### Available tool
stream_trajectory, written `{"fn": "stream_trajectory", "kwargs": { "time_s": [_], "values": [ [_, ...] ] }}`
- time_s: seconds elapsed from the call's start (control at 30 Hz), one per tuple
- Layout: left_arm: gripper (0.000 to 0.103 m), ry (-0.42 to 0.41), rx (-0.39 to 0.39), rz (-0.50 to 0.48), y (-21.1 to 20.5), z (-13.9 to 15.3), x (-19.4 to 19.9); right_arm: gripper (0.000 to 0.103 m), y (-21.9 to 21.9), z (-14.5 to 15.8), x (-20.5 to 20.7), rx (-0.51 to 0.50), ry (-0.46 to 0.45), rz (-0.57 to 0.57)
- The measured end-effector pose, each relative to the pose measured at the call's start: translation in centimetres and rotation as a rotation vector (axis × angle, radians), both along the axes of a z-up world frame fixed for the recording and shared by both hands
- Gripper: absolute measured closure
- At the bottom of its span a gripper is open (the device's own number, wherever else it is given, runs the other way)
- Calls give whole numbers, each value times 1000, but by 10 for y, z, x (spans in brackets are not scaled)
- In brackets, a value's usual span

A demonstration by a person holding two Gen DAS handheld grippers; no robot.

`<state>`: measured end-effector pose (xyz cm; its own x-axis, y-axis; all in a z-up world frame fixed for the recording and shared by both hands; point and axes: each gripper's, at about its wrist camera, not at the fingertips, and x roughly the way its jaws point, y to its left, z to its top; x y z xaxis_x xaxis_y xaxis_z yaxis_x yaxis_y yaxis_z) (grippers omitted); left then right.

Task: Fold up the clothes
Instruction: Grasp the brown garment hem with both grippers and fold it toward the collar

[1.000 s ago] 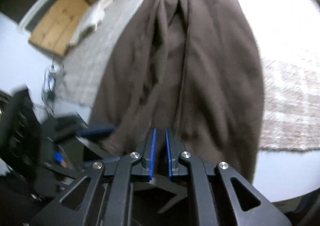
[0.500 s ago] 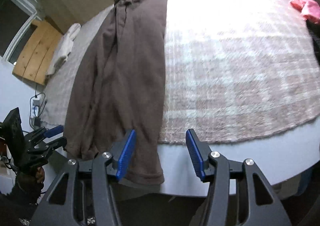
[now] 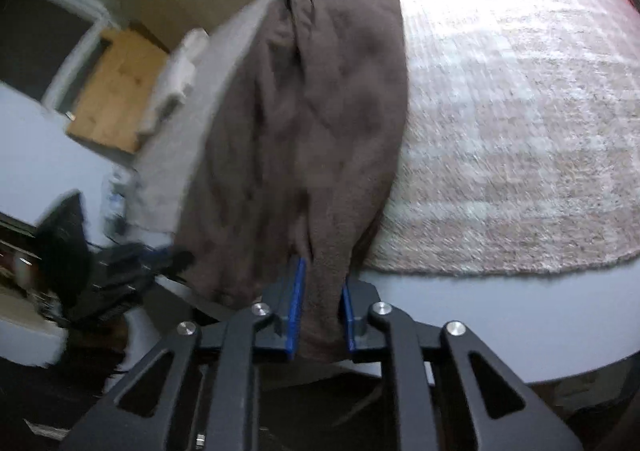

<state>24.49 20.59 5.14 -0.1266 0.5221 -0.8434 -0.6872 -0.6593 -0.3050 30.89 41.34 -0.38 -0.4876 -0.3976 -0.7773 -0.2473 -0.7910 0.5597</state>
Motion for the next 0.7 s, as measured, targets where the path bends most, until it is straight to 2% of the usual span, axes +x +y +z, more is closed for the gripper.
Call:
{"fn": "stream_trajectory", "kwargs": {
  "time_s": [0.17, 0.23, 0.4, 0.5, 0.6, 0.7],
  "values": [
    [97, 39, 128, -9, -6, 50, -26, 89, 12, 48, -22, -104, 111, -52],
    [97, 63, 182, -15, -6, 76, -42, 89, 21, 68, -38, -117, 142, -68],
    [97, 155, 243, -14, 7, 126, -89, 89, 43, 118, -82, -118, 215, -94],
    [97, 207, 248, -3, 12, 146, -127, 89, 63, 140, -119, -149, 243, -123],
    [97, 188, 271, 23, 23, 157, -169, 89, 89, 156, -156, -156, 247, -159],
    [97, 160, 279, 58, 35, 159, -211, 89, 112, 153, -198, -181, 222, -193]
  ]
}}
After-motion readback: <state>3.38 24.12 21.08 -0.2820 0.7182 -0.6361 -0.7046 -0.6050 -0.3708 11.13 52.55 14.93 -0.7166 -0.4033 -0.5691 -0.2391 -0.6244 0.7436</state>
